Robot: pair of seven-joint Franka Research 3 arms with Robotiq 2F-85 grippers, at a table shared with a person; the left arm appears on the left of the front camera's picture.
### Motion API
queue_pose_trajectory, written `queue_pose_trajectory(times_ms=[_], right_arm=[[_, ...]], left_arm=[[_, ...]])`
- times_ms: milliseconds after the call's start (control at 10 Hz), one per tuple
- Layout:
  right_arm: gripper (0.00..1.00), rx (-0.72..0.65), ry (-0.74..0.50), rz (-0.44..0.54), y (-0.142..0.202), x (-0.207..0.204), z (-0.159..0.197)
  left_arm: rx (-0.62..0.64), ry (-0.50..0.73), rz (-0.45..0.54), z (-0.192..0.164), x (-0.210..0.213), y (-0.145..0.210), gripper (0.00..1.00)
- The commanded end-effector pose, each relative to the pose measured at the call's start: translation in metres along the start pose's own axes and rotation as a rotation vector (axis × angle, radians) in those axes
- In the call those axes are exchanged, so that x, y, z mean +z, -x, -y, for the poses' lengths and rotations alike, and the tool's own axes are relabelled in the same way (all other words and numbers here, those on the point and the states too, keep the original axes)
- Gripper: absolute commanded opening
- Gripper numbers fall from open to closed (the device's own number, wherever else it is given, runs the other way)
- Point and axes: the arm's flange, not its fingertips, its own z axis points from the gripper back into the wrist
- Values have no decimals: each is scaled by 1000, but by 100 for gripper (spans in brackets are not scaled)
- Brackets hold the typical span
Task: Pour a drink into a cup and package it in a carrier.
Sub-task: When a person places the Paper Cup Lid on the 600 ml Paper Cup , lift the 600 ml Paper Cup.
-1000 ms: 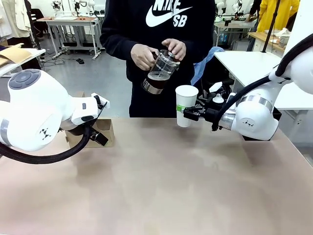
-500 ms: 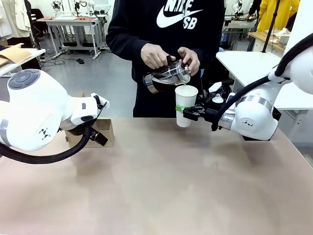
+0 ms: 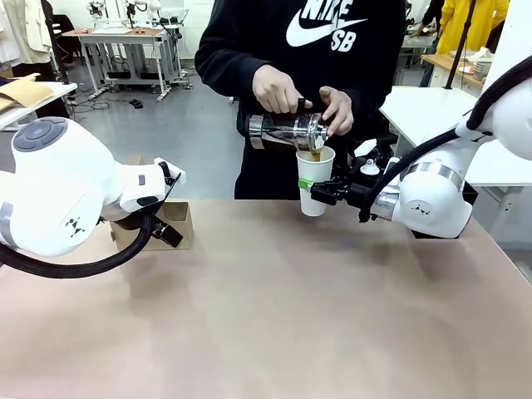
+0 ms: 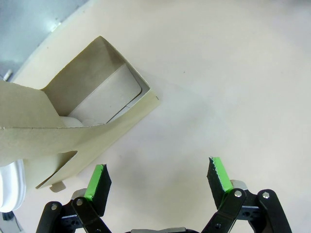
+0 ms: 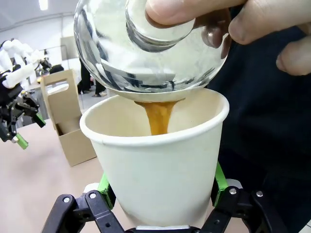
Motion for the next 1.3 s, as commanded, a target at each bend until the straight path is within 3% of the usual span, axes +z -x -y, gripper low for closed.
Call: queue_pose_trajectory(times_ms=[0,1200], right_arm=[[87,-1,1,7,-4,-1,-3],[87,-1,1,7,-4,-1,-3]], left_arm=[[4,1,2,-1,1,0,100],[4,1,2,-1,1,0,100]])
